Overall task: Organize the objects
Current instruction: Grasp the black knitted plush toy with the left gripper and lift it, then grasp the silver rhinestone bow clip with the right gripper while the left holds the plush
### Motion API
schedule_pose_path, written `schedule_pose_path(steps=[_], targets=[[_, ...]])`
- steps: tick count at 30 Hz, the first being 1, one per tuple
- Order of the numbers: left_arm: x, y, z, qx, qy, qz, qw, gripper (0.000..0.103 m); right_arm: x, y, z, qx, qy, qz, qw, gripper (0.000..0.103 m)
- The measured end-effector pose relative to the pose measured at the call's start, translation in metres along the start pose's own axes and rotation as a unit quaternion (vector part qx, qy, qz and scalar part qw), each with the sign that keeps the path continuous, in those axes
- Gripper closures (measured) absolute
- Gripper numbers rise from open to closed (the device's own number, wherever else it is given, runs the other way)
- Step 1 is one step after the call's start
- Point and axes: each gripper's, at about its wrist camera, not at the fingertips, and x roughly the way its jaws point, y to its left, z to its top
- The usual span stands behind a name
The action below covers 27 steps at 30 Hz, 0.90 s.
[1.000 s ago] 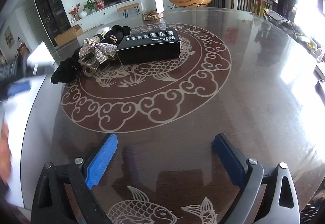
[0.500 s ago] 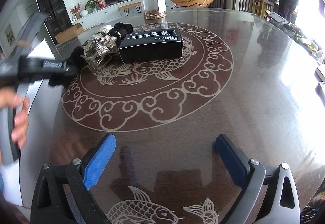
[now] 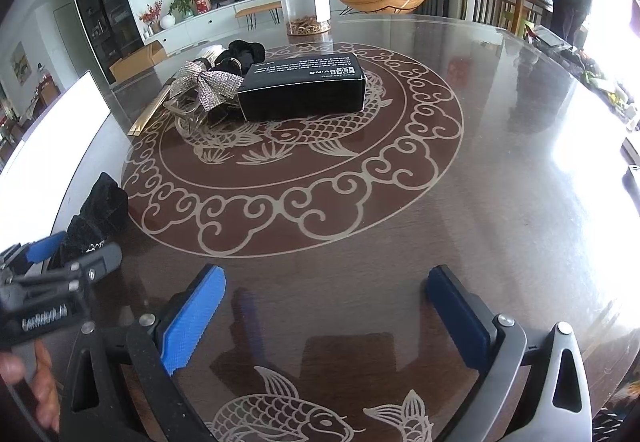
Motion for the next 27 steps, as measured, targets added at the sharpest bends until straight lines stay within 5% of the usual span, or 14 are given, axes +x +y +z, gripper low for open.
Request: schedule_pose_path(steps=[10,13,14,16,20,24,27], targets=[[0.003,0.0,0.0,-0.004,-0.023,0.001,0.9997,0.0,0.002,0.008,-0.001,-0.019,0.006,0.001,1.0,0.0],[0.004,-0.001,0.0,-0.005,-0.024,0.003,0.9997,0.0,-0.003,0.007,0.007,-0.011,0.005,0.067,0.998,0.0],[0.004,-0.001,0.001,-0.005,-0.024,0.003,0.9997,0.0,-0.009,0.008,0.019,-0.024,-0.014,0.093,0.995,0.0],[0.005,-0.001,0.001,-0.006,-0.024,0.003,0.9997,0.0,-0.023,0.018,0.044,-0.083,-0.057,0.073,0.992,0.0],[0.005,-0.001,0.001,-0.005,-0.024,0.003,0.9997,0.0,-0.027,0.054,0.11,-0.204,-0.093,0.099,0.97,0.0],[0.005,-0.001,0.001,-0.006,-0.025,0.003,0.9997,0.0,0.025,0.105,0.139,-0.297,-0.008,0.112,0.948,0.001],[0.005,-0.001,0.001,-0.006,-0.025,0.003,0.9997,0.0,0.057,0.137,0.135,-0.353,0.012,0.101,0.93,0.003]])
